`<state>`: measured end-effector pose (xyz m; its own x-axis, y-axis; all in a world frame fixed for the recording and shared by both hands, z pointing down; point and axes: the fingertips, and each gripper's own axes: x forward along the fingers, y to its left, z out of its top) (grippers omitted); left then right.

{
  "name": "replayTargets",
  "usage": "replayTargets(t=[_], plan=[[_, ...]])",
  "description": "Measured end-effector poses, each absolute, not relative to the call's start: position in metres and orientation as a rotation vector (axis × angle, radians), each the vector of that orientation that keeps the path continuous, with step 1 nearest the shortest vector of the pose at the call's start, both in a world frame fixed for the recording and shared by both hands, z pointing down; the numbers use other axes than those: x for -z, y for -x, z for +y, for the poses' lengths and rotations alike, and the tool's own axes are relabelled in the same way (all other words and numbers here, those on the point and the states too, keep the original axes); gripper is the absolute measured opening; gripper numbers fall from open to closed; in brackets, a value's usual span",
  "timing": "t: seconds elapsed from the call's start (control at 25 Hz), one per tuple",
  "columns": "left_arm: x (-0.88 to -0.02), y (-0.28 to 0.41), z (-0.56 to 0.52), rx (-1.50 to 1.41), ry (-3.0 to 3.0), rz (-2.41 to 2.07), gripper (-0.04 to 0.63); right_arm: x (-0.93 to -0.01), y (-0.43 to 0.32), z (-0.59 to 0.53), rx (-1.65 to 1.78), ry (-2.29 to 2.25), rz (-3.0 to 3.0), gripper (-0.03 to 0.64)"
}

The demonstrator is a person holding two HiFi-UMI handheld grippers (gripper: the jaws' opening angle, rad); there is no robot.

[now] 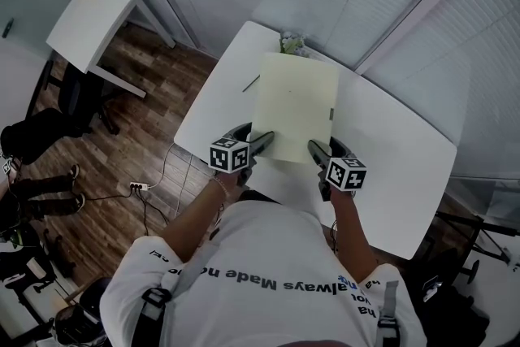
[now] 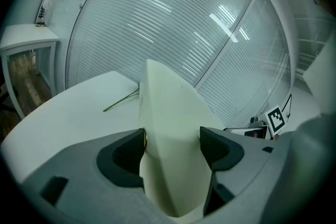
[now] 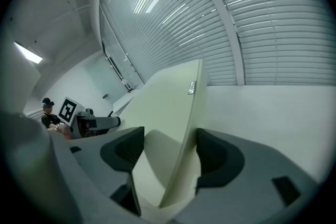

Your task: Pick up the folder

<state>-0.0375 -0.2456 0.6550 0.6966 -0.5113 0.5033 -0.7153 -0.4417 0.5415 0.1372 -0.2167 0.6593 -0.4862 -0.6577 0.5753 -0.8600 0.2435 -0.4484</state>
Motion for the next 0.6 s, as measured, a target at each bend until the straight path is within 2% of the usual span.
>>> replayTargets(t=[0.6], plan=[[-0.588, 0.038, -0.249, -0.243, -2.226, -0.991, 0.325, -0.592, -0.138, -0.222, -0.949, -1.474, -2.339, 0.308]])
